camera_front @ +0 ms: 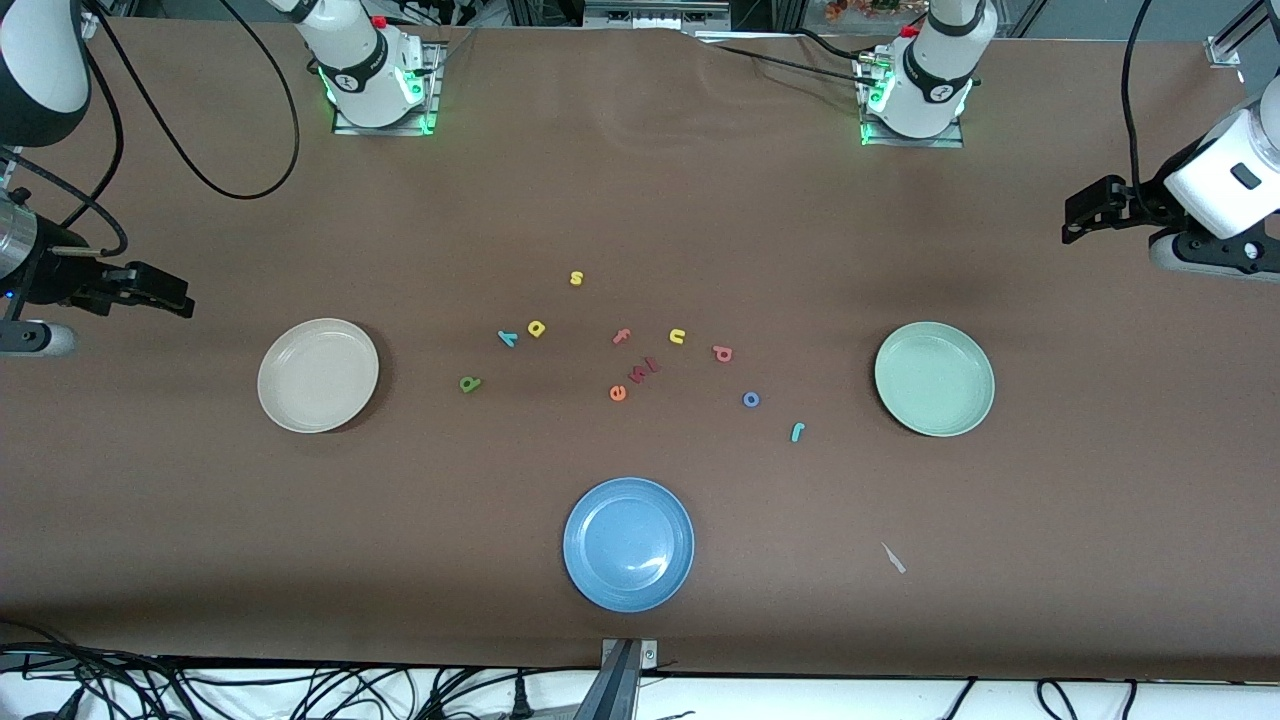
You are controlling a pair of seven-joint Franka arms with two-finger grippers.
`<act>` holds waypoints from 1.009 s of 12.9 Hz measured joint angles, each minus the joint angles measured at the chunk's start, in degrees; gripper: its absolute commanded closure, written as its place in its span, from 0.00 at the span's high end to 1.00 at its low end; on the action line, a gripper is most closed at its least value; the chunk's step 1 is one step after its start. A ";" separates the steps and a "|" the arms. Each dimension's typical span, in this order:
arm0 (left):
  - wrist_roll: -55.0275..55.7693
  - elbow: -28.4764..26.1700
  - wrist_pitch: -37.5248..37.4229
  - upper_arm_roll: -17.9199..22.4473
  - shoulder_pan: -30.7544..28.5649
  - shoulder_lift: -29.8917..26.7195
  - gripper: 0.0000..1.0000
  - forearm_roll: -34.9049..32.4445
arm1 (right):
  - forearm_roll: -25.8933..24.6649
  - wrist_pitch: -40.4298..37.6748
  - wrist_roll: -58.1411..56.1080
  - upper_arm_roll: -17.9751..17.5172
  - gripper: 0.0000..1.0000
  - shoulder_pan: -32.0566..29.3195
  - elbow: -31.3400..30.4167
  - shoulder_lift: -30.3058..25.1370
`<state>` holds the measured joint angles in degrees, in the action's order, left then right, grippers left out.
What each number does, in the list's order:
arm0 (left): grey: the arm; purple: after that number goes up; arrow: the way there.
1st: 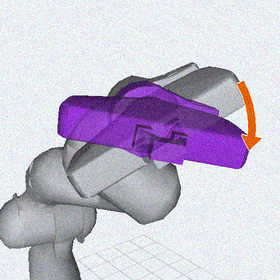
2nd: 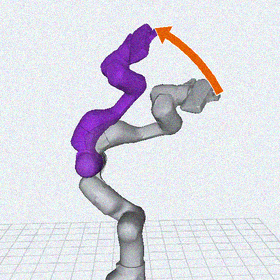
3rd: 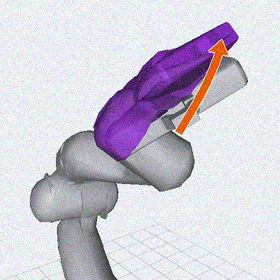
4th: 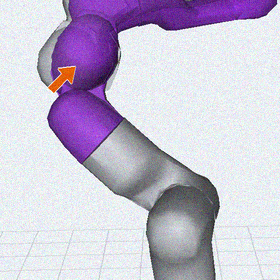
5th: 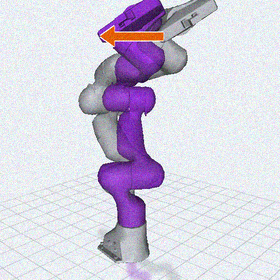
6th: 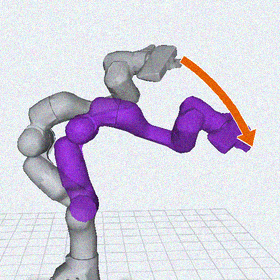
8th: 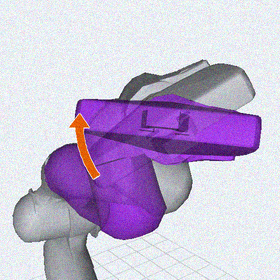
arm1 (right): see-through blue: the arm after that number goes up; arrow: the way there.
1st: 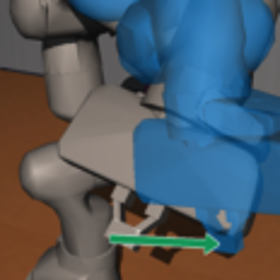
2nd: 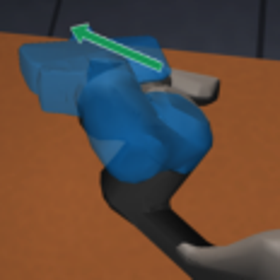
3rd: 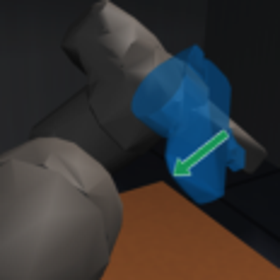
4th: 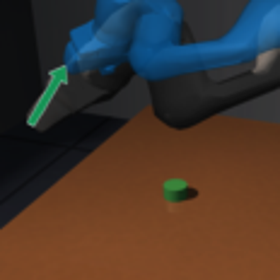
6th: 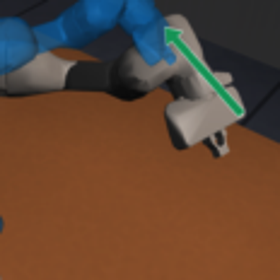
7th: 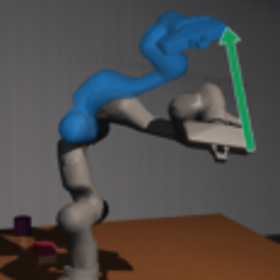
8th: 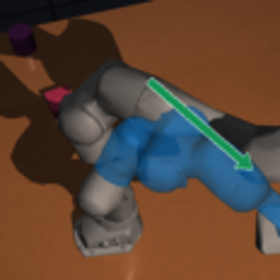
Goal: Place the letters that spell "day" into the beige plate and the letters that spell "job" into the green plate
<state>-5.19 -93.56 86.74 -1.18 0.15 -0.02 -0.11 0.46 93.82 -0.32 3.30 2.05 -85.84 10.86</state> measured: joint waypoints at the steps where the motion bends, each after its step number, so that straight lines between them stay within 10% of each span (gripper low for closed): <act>1: -0.01 0.00 0.00 0.00 0.00 0.00 1.00 0.00 | 0.00 0.00 0.00 0.00 1.00 0.00 0.00 0.00; 13: 0.02 -0.68 -0.08 -0.84 0.27 0.62 1.00 0.00 | 0.00 0.00 0.00 0.00 1.00 -0.02 0.00 0.00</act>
<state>-5.16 -94.24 86.66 -2.02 0.42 0.60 -0.11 0.46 93.82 -0.32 3.31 2.03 -85.84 10.86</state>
